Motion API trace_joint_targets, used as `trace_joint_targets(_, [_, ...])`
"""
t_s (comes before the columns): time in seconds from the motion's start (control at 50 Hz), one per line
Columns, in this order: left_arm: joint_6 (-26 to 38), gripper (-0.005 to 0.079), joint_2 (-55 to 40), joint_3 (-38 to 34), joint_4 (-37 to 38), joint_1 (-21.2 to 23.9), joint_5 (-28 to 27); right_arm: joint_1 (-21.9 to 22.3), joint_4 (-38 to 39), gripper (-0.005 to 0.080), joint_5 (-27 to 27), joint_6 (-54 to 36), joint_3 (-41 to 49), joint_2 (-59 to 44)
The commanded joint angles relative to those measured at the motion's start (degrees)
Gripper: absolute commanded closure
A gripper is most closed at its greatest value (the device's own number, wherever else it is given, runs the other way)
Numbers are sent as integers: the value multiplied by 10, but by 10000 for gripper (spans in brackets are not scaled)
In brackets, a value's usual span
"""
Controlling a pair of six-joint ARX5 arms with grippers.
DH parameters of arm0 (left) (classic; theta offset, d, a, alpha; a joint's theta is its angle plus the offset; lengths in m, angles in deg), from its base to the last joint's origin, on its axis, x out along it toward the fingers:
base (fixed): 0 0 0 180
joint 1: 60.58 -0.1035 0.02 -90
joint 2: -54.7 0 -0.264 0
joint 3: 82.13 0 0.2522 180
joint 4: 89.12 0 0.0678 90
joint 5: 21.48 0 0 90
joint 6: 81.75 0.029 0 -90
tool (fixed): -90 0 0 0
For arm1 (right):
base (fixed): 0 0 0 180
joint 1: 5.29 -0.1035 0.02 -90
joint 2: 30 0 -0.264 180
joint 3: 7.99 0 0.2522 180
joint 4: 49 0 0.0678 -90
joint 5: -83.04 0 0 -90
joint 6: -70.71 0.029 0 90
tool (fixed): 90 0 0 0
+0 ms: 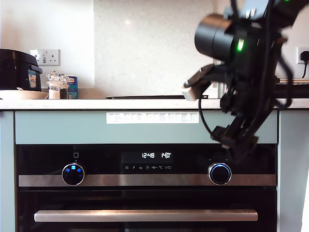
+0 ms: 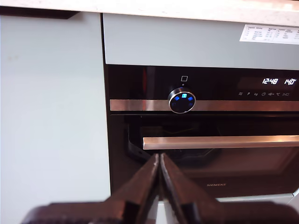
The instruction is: Switch the oven temperature to 140 degrees by turning the right rotary switch until the correct number is selected
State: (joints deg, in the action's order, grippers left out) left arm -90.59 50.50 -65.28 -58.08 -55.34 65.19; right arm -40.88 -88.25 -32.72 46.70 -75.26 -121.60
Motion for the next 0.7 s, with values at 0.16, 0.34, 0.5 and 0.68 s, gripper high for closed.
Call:
trace_joint_targets(0.16, [-2, 764, 2, 6, -6, 1, -1, -48, -65, 139, -9, 70, -6, 36])
trace_joint_targets(0.34, [-2, 764, 2, 6, -5, 1, -1, -69, -89, 668, -23, 138, -6, 51])
trace_joint_targets(0.5, [4, 764, 2, 6, -4, 1, 0, -71, -84, 752, 17, 212, -6, 68])
trace_joint_targets(0.68, [18, 764, 2, 6, -7, 1, 9, -71, -6, 752, 60, 226, 6, 129])
